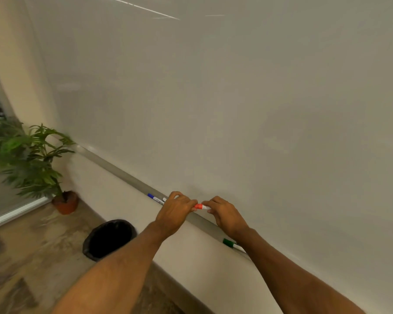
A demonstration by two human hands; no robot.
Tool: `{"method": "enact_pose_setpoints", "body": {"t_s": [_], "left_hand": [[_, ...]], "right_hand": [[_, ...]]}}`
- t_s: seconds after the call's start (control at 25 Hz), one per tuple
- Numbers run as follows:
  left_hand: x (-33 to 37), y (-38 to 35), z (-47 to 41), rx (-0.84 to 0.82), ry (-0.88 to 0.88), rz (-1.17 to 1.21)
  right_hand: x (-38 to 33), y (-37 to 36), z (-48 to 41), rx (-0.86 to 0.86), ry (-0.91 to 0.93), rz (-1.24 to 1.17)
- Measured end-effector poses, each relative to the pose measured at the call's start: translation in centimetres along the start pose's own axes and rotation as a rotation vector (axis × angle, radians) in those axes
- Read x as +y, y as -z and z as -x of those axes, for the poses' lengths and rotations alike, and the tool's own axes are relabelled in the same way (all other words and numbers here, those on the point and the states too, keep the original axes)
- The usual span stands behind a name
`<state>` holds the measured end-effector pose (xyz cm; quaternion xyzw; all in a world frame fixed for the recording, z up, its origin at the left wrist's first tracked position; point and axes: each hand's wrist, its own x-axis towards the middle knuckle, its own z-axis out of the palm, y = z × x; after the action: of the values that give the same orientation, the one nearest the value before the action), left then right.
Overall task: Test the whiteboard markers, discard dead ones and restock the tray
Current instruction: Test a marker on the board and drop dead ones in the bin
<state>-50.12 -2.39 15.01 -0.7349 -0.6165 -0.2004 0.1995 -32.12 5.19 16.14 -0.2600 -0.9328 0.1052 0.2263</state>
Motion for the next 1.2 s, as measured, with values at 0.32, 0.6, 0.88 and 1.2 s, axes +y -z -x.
{"method": "enact_pose_setpoints", "body": {"t_s": [0.32, 0.6, 0.88, 1.2], "left_hand": [[-13.5, 2.3, 5.5, 0.014, 0.058, -0.120], [-22.0, 3.5, 12.8, -0.216, 0.200, -0.189], [-25.3, 2.0, 18.8, -0.491, 0.694, -0.051], [-31.8, -2.0, 22.3, -0.580, 0.914, 0.003]], "right_hand": [[-8.4, -8.2, -10.4, -0.074, 0.013, -0.174], [-14.3, -14.9, -17.2, -0.286, 0.147, -0.145], [-19.6, -22.0, -20.6, -0.142, 0.213, 0.024], [-19.9, -32.5, -25.4, -0.230, 0.307, -0.006]]}}
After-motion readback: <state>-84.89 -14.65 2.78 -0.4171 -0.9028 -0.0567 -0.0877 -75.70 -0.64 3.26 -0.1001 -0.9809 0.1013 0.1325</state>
